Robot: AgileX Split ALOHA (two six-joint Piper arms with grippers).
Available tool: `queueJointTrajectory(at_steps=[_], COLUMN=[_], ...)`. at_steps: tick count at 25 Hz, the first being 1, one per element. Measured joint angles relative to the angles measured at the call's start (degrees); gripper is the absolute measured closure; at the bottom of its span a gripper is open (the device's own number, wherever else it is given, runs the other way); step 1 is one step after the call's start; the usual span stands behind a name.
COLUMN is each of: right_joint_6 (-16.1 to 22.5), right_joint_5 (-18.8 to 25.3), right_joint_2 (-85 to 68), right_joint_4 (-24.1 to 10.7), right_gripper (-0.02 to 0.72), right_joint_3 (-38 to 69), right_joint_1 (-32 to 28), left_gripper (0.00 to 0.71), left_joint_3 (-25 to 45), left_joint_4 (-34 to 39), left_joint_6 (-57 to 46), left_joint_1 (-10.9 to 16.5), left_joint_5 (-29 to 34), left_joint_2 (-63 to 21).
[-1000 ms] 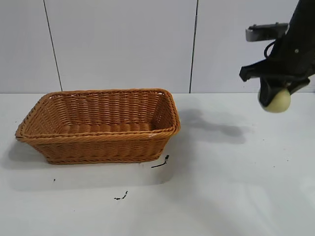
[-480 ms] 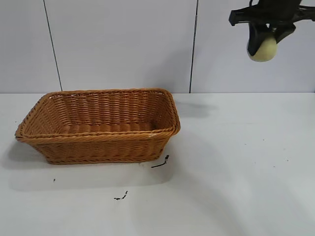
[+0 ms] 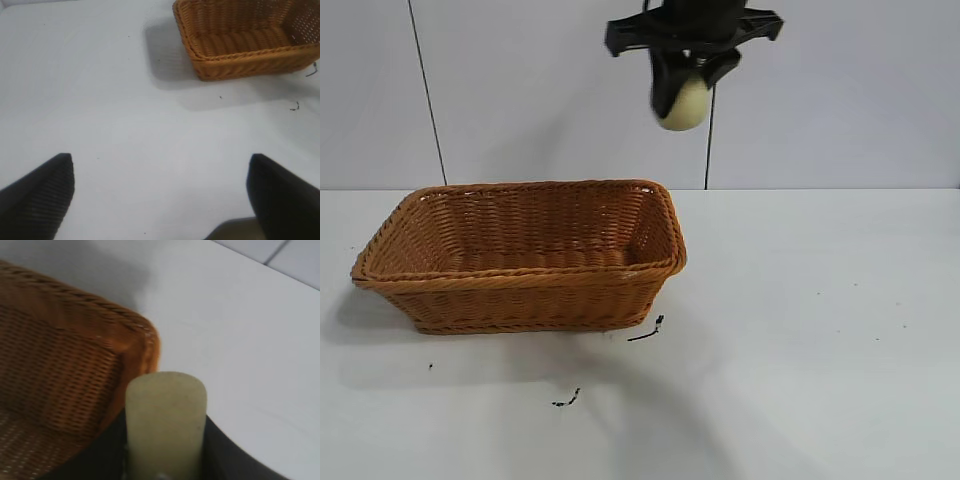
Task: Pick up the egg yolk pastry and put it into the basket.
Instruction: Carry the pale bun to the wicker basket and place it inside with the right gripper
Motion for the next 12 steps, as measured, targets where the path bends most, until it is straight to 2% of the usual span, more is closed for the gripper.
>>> queueJointTrajectory(at_steps=[6, 11, 12], right_joint_6=[0.12, 0.17, 0.17], right_joint_5=[-6.8, -10.77, -12.79], right_joint_2=[4.39, 10.27, 12.17], right_joint_4=[0.0, 0.56, 0.63], right_gripper=[0.504, 0.504, 0.504], right_joint_3=[-0.04, -0.04, -0.04], right_joint_1=[7.09, 8.16, 8.21], left_gripper=[0.014, 0.014, 0.014], left_joint_3=[0.0, 0.0, 0.0], left_joint_4=[0.0, 0.0, 0.0], left_joint_6=[0.0, 0.0, 0.0], left_joint_1=[0.0, 0.0, 0.0], left_joint_5=[0.0, 0.0, 0.0], left_joint_2=[0.0, 0.0, 0.0])
